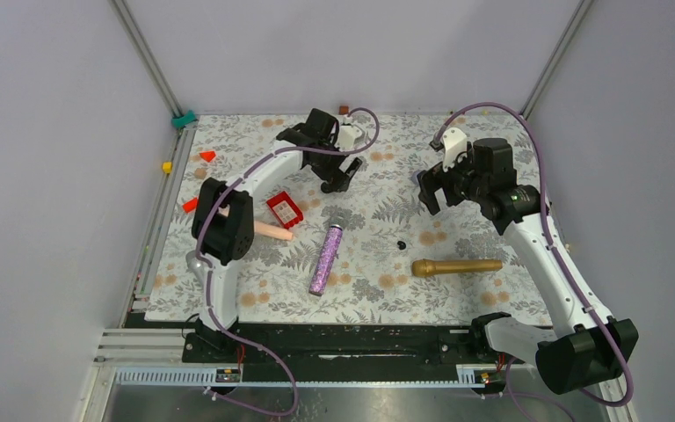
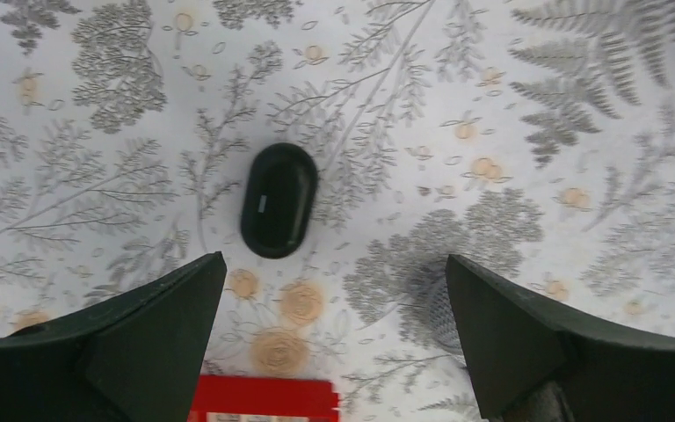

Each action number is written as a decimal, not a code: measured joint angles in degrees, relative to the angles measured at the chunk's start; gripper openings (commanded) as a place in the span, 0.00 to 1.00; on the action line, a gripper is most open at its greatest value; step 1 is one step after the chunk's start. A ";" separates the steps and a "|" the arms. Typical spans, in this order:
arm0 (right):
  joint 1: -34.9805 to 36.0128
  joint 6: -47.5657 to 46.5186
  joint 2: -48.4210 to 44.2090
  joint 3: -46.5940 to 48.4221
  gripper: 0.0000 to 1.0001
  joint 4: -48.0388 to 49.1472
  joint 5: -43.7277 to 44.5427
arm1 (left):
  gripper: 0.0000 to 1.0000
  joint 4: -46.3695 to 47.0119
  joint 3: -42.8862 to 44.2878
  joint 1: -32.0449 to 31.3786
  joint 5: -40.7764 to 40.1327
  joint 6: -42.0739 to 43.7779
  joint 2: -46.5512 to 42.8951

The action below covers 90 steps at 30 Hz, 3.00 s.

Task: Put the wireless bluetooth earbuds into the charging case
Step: Pick up the charging case at the center of the board.

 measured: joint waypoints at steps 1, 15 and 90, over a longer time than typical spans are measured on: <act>0.00 0.00 0.00 -0.02 1.00 0.02 -0.26 | 0.99 -0.13 0.57 0.00 -1.03 0.76 0.63; 0.00 0.00 -0.85 -1.40 0.99 0.50 -2.62 | 0.94 -8.79 14.01 0.00 -6.43 5.77 17.35; 11.82 30.95 13.33 -11.76 0.65 50.05 -13.00 | 0.32 22.73 -20.76 -3.69 4.42 -57.42 -23.15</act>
